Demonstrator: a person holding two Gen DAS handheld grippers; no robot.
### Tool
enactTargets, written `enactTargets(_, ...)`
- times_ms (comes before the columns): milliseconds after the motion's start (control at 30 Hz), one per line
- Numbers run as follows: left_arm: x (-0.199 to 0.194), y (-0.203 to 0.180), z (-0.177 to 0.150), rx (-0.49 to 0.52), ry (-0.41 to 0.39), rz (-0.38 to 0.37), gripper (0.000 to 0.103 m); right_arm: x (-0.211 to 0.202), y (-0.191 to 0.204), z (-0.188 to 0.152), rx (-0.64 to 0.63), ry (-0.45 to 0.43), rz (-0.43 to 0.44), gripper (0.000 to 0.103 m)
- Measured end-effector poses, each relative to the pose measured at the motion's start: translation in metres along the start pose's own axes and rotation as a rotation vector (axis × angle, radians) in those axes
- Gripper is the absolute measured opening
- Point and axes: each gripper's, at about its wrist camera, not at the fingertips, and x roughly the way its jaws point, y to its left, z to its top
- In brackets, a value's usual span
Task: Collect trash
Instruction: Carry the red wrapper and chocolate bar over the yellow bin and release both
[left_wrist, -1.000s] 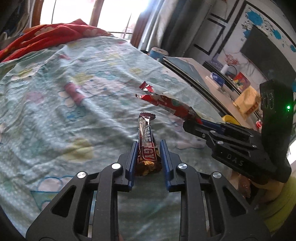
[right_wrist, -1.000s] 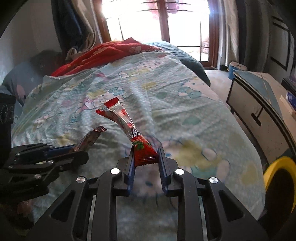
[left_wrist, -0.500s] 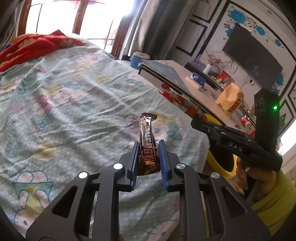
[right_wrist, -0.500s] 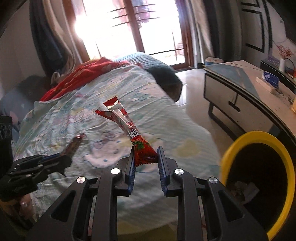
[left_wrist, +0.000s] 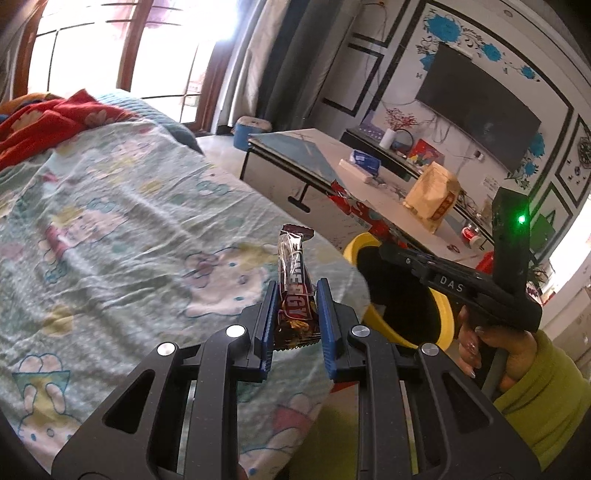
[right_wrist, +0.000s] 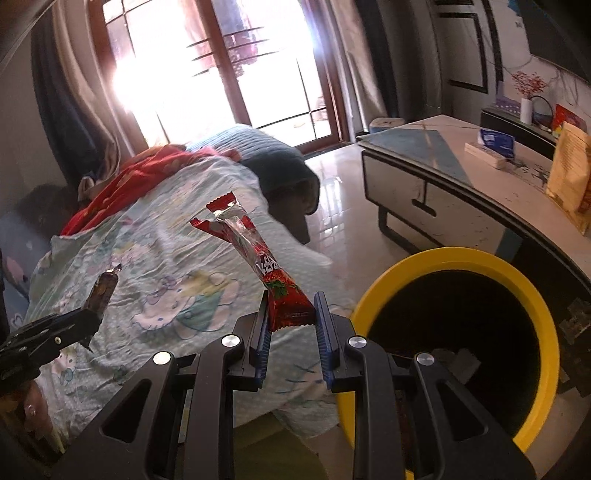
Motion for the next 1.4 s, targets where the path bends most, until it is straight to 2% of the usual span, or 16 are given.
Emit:
enactTargets(633, 0.023, -0.074, 0.012, 0.132, 0.012, -0.086, 0.015, -0.057, -0.065, -0.002, 0.116, -0.102, -0.114, 0.021)
enactTargets(933, 0.048, -0.111, 0.018, 0.194, 0.039, -0.126, 0.015, -0.08, -0.1, -0.019, 0.183, -0.131, -0.172, 0.021)
enactTargets(1400, 0.095, -0.156, 0.017, 0.286, 0.09, -0.149, 0.016, -0.105, -0.145, -0.052, 0.288, -0.138, -0.238, 0.021)
